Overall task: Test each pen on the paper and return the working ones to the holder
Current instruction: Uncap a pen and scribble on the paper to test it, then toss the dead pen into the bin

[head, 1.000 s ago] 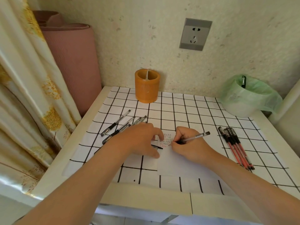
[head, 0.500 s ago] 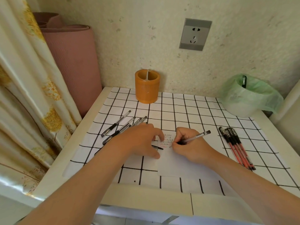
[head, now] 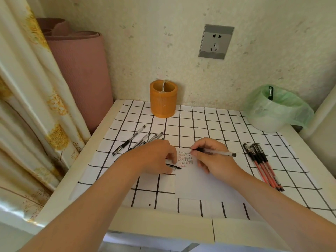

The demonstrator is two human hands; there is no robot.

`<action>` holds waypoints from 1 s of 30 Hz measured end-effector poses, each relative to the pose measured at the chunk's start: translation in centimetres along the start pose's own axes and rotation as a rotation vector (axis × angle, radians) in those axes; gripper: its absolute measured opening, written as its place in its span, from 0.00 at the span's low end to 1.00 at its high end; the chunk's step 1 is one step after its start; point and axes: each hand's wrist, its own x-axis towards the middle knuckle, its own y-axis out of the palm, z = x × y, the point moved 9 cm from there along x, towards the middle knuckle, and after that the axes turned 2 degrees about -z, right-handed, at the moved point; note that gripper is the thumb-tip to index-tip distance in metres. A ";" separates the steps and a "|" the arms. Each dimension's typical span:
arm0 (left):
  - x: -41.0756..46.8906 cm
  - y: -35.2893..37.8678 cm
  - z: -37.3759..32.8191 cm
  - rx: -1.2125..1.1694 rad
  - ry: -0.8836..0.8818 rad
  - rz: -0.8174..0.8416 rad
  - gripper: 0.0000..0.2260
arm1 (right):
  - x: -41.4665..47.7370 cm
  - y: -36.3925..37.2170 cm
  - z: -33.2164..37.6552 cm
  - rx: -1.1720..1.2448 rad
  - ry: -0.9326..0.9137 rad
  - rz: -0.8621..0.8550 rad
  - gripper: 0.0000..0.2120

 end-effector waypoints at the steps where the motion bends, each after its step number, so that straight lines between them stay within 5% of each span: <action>1: 0.0 0.0 0.1 -0.005 0.005 -0.012 0.08 | 0.0 0.0 0.2 0.008 -0.001 0.002 0.08; 6: -0.2 -0.9 0.4 -0.066 -0.024 -0.058 0.06 | 0.2 -0.3 1.9 0.060 -0.033 0.081 0.23; 11: -0.4 -2.3 1.4 -0.068 -0.077 -0.121 0.07 | 0.3 -0.6 2.7 0.163 0.104 0.060 0.18; 20: -0.5 -3.0 1.0 -0.082 -0.068 -0.186 0.07 | 0.2 0.1 3.5 -0.533 -0.096 0.135 0.09; 30: -0.6 -2.4 -0.5 -0.124 -0.037 -0.142 0.06 | -0.3 0.5 3.9 -0.637 -0.131 0.106 0.08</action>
